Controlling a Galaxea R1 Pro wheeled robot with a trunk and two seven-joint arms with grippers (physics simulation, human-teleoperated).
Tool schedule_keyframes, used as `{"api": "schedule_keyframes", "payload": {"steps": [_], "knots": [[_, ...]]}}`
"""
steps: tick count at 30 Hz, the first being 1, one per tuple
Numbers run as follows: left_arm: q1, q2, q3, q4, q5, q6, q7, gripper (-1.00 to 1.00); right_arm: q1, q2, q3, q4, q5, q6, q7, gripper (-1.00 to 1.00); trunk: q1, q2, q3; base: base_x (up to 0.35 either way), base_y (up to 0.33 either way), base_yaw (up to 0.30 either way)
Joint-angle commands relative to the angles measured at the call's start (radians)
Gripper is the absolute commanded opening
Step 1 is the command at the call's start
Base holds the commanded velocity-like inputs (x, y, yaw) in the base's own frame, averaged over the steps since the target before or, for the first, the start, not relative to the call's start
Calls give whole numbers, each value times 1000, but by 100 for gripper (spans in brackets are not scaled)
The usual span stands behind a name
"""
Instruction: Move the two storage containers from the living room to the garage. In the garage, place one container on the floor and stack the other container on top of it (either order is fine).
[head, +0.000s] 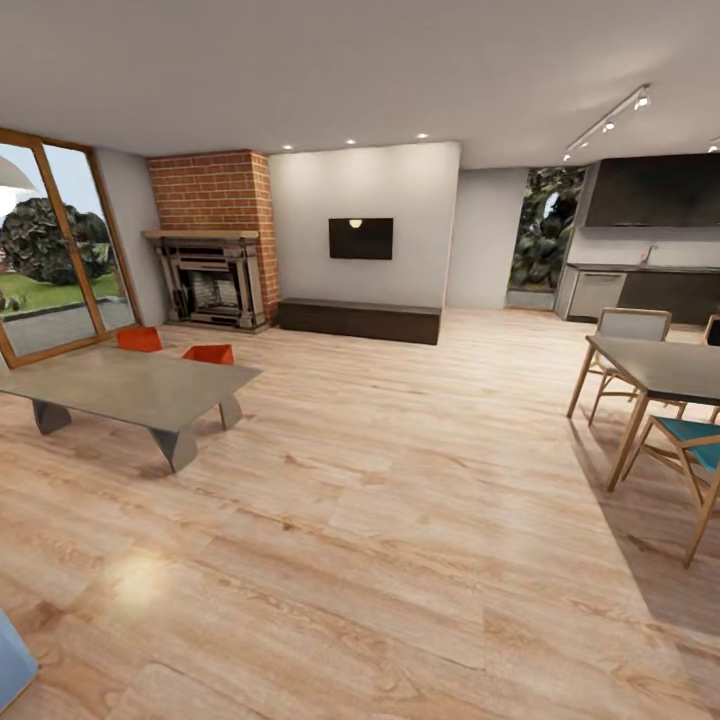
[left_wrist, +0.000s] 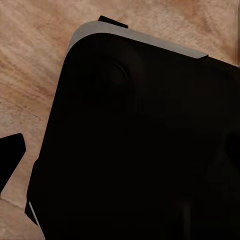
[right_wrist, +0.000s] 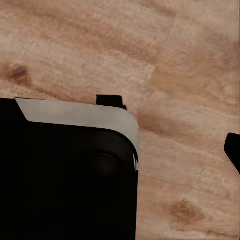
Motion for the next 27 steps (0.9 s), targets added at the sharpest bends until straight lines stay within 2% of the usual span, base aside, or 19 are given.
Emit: {"api": "schedule_keyframes", "payload": {"steps": [1, 27], "knots": [[0, 0, 1, 0, 4, -2, 0, 100, -1, 0, 8, 2, -9, -5, 0, 100, 1, 0, -1, 322, 0, 0], [0, -1, 2, 0, 3, -4, 0, 100, -1, 0, 10, 2, -9, -5, -9, 100, 1, 0, -1, 322, 0, 0]]}}
